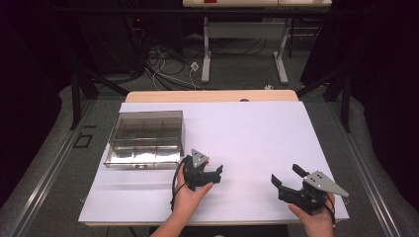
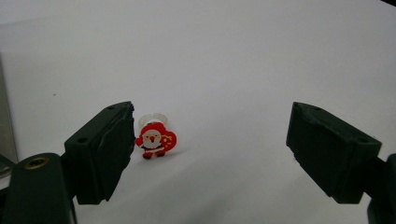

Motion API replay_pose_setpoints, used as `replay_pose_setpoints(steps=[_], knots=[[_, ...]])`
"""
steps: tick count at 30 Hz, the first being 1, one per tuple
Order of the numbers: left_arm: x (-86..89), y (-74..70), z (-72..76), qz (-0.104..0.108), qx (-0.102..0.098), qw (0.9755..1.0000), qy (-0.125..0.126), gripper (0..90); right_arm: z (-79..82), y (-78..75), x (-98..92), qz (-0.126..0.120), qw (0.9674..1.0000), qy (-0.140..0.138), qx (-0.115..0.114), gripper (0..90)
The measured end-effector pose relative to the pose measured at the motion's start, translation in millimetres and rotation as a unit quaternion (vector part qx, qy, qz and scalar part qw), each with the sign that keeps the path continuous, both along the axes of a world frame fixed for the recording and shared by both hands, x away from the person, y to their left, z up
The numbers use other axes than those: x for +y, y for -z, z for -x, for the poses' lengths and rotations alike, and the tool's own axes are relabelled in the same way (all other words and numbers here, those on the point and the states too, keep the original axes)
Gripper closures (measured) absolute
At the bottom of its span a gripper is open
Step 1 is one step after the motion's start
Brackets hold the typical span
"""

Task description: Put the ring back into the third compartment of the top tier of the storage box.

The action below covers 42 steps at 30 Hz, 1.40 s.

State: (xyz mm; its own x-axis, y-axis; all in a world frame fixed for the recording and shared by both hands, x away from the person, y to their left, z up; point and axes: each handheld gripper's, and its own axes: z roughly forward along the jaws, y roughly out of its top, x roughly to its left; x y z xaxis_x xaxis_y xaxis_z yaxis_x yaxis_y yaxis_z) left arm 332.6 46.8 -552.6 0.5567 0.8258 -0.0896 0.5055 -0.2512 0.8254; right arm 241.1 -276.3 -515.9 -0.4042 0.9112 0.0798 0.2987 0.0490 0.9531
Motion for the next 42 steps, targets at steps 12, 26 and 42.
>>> replay_pose_setpoints(steps=[12,26,42], knots=[[-1.4,10.8,-9.3,-0.014,0.017,0.9997,-0.010,15.9,-0.4,0.3,-0.1,-0.002,1.0000,-0.002,-0.001,15.6],[-5.1,12.2,-16.3,-0.029,0.030,0.9989,-0.023,16.4,-1.0,0.8,-1.1,0.001,1.0000,0.000,0.003,15.6],[-6.3,13.4,-23.3,-0.047,0.063,0.9959,-0.045,30.6,-2.0,1.7,-2.1,-0.004,1.0000,0.002,0.005,15.6]])
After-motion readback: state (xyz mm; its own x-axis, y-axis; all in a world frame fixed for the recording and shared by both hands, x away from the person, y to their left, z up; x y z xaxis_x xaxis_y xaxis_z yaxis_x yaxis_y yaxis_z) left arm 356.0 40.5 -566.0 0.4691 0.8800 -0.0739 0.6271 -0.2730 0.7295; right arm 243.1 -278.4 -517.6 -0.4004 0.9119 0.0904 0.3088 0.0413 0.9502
